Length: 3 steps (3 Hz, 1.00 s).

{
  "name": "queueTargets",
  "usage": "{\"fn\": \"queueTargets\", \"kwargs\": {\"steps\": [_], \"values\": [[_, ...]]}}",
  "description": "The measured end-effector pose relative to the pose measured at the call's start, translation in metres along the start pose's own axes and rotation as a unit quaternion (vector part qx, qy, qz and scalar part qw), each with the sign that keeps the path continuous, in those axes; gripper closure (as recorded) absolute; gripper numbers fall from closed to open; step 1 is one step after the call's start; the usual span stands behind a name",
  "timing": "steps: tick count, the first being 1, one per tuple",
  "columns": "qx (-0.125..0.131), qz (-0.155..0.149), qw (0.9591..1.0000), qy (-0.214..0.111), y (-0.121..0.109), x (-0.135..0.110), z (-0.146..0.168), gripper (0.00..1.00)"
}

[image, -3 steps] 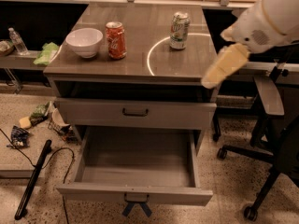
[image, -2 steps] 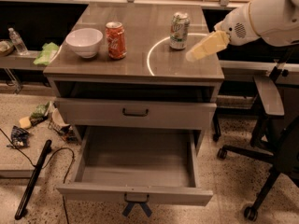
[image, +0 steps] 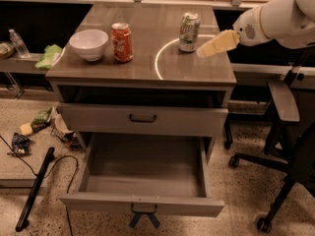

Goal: Place 7up can into middle drawer

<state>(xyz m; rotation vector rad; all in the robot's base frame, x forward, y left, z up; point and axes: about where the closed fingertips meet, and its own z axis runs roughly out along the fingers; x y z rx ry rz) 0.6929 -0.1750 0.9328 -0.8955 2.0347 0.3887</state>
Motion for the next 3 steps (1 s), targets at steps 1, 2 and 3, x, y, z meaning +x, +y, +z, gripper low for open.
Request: {"fn": "queueTargets", "kwargs": {"steps": [1, 2, 3], "values": [[0.023, 0.013, 0.9995, -0.016, -0.037, -0.006, 0.04, 0.0], [0.043, 0.017, 0.9985, -0.03, -0.064, -0.016, 0.067, 0.0], [0.044, 0.031, 0.9974, -0.047, -0.083, -0.025, 0.096, 0.0]]}}
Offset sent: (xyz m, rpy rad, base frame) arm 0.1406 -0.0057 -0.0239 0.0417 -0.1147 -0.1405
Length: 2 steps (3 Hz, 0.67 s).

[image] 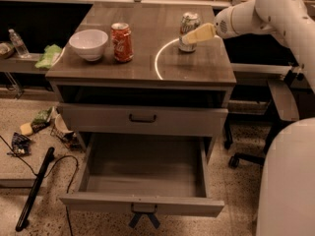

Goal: Place 7up can into middle drawer

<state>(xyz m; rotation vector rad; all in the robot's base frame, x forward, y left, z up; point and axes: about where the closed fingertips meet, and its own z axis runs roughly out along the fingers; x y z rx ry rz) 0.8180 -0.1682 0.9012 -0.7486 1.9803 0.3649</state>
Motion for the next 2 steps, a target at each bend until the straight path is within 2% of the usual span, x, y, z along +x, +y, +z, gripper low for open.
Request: {"fn": "queueTargets", "kwargs": {"steps": [1, 2], "values": [[-0.02, 0.002, 0.9997, -0.014, 0.001, -0.008, 0.027, 0.12], [-0.046, -0.005, 0.9987, -0.022, 0.007, -0.014, 0.045, 0.43]]}}
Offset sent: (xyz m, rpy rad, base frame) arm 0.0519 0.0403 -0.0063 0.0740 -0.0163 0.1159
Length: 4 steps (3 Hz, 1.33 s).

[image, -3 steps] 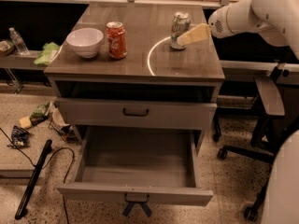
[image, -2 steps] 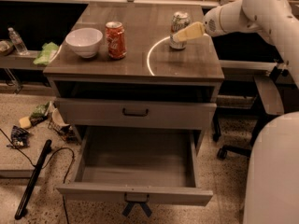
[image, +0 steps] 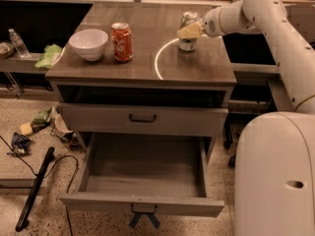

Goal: Place 7up can into middle drawer

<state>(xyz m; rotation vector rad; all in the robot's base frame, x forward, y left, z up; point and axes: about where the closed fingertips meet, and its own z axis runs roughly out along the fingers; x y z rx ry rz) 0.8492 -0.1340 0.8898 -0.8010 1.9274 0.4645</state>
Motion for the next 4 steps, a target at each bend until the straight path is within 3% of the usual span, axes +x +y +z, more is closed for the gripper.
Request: {"fn": "queueTargets", "kwargs": {"steps": [1, 2, 3, 4], "values": [[-0.01, -0.006, 0.9999, -0.002, 0.002, 0.003, -0.005, 0.74], [0.039, -0.004, 0.9989, -0.026, -0.011, -0.011, -0.073, 0.96], [0.087, -0.005, 0.9944, -0.06, 0.007, -0.035, -0.163, 1.0], [0.095, 0.013, 0.9927, -0.073, 0.051, -0.033, -0.212, 1.0]]}}
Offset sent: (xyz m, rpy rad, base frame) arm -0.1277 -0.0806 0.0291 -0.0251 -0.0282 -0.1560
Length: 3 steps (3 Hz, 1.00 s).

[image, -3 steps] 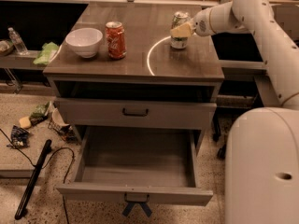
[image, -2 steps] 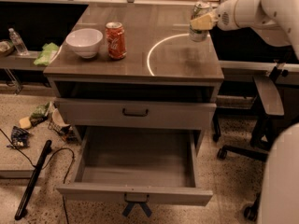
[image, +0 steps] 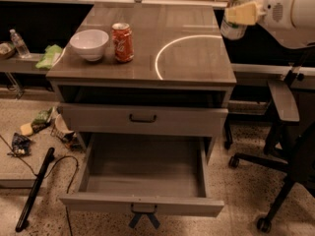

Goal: Place 7up can into middle drawer

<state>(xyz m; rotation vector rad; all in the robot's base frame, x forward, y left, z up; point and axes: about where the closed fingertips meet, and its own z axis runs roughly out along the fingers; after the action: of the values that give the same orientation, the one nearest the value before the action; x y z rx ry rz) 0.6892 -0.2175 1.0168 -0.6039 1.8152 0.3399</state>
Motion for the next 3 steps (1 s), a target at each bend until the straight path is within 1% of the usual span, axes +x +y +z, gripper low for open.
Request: {"fn": "queueTargets", "kwargs": {"steps": [1, 2, 3], "values": [[-0.033, 0.029, 0.9985, 0.032, 0.052, 0.046, -0.01, 1.0], [-0.074, 0.048, 0.9933, 0.074, 0.106, 0.104, -0.014, 1.0], [-0.074, 0.048, 0.9933, 0.074, 0.107, 0.104, -0.014, 1.0]]}}
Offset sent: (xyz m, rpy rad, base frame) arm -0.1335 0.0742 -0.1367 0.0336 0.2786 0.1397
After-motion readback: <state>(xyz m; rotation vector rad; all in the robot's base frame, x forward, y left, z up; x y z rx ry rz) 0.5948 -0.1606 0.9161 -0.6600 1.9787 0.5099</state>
